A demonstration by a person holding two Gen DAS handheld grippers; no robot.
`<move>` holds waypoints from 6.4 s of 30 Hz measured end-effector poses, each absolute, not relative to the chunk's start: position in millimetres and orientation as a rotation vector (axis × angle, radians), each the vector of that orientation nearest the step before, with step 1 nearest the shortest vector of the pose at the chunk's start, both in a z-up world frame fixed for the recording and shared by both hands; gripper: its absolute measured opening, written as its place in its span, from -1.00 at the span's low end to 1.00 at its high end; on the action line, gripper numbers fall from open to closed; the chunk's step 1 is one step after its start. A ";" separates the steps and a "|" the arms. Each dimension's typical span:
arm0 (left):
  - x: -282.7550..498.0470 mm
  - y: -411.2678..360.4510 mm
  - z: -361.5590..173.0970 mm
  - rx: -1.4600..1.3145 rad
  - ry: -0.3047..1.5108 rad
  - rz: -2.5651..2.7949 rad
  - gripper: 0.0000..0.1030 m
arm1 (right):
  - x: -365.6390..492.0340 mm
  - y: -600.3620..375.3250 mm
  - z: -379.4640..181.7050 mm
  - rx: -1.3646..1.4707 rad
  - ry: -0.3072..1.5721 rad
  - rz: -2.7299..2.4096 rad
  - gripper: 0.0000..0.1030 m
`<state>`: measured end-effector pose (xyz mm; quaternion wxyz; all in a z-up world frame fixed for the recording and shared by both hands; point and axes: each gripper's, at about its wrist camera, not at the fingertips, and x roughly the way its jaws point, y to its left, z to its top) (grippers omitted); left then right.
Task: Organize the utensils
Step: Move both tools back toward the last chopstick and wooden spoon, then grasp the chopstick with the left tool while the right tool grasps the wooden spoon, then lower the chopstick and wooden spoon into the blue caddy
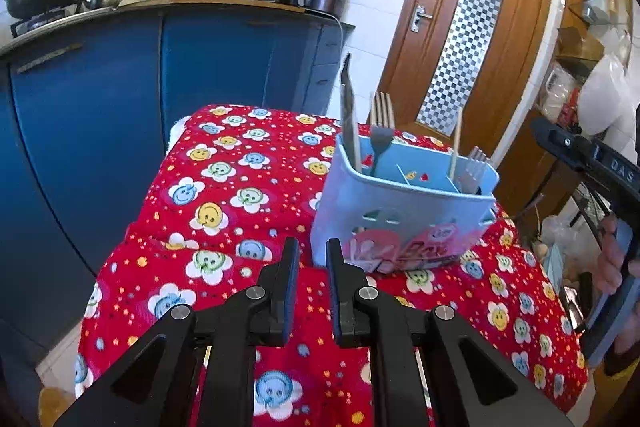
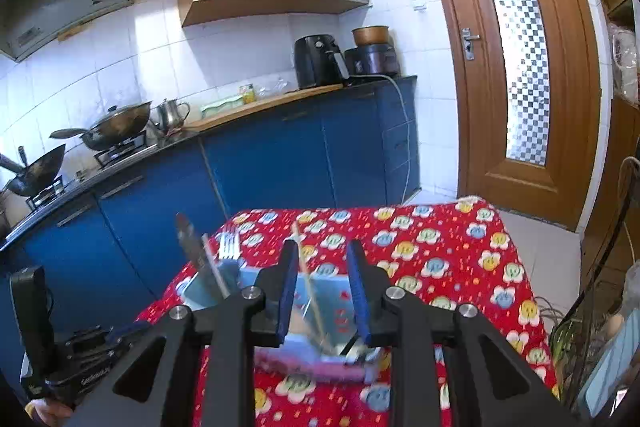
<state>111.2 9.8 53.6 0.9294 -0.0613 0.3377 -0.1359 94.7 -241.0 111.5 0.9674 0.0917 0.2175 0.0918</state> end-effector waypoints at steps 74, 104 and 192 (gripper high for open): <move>63.9 -7.2 18.9 -0.074 0.885 -0.312 -0.73 | 38.2 -185.4 -15.0 0.267 0.801 0.404 -0.92; 106.4 -85.3 -9.3 0.037 1.160 -0.362 -0.74 | -6.9 -259.8 24.9 0.321 0.510 0.272 -0.92; 155.1 -38.1 111.8 -0.175 0.290 -0.238 -0.54 | 93.1 -229.4 112.7 0.163 0.195 0.096 -0.38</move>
